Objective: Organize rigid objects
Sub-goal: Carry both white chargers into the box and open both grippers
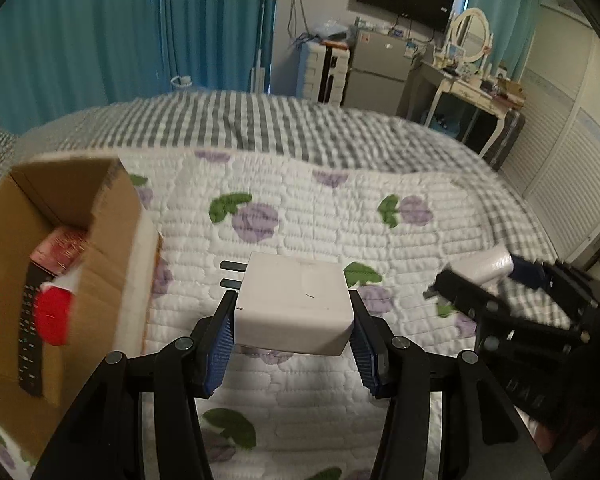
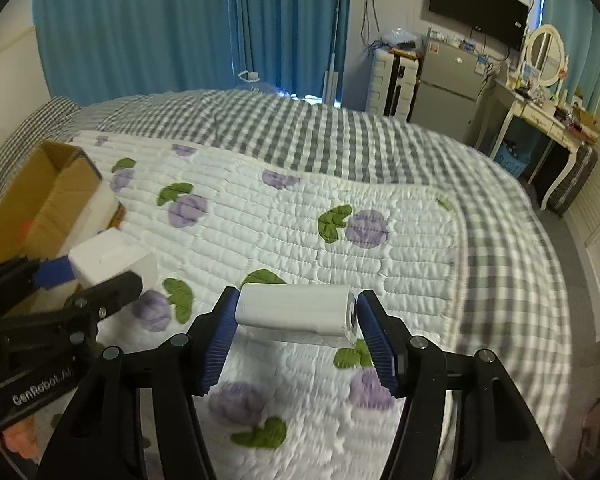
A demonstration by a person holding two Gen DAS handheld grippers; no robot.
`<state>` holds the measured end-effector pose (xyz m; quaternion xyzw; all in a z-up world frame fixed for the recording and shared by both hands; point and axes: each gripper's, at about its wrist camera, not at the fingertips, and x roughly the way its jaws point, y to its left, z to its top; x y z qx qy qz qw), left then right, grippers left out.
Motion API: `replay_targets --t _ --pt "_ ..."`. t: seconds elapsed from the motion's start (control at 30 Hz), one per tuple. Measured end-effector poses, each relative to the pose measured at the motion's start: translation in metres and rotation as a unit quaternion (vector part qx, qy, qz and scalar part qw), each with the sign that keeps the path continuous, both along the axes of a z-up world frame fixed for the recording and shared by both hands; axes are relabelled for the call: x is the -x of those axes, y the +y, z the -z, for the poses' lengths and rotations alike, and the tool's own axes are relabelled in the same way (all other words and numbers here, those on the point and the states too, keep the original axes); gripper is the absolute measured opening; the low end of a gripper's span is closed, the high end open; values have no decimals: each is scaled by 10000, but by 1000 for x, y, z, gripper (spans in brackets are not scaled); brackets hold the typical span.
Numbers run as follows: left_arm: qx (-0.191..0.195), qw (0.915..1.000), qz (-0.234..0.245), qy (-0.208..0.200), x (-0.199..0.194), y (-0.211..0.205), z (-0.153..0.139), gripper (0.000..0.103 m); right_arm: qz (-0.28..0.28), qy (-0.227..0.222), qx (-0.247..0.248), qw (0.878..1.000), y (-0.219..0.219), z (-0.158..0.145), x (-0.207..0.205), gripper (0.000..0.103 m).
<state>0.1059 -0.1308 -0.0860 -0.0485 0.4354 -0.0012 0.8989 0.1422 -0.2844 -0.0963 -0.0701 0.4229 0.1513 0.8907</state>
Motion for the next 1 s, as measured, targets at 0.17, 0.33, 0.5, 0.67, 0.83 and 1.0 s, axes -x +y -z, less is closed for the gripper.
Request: replay_targets --t 0.17,0.33,0.5,0.67,0.83,1.0 --pt "42 9995 95 -284 21 9 -40 53 -29 -132 101 9999 8 -30 32 60" --pt "165 9983 110 -554 44 24 -74 53 -61 -357 209 9991 15 -64 64 60" --pt "190 9962 85 -848 69 49 -107 53 -108 -637 310 9974 29 -103 91 59" --pt "100 9945 63 -1040 83 79 -132 53 -303 -918 246 9950 61 -139 115 59" --pt "-33 9924 29 -1231 92 115 -147 53 -613 -1135 132 9916 106 -163 131 59" --pt "-147 9911 -65 -1322 94 162 -145 53 -991 -1231 28 9874 157 -167 136 59"
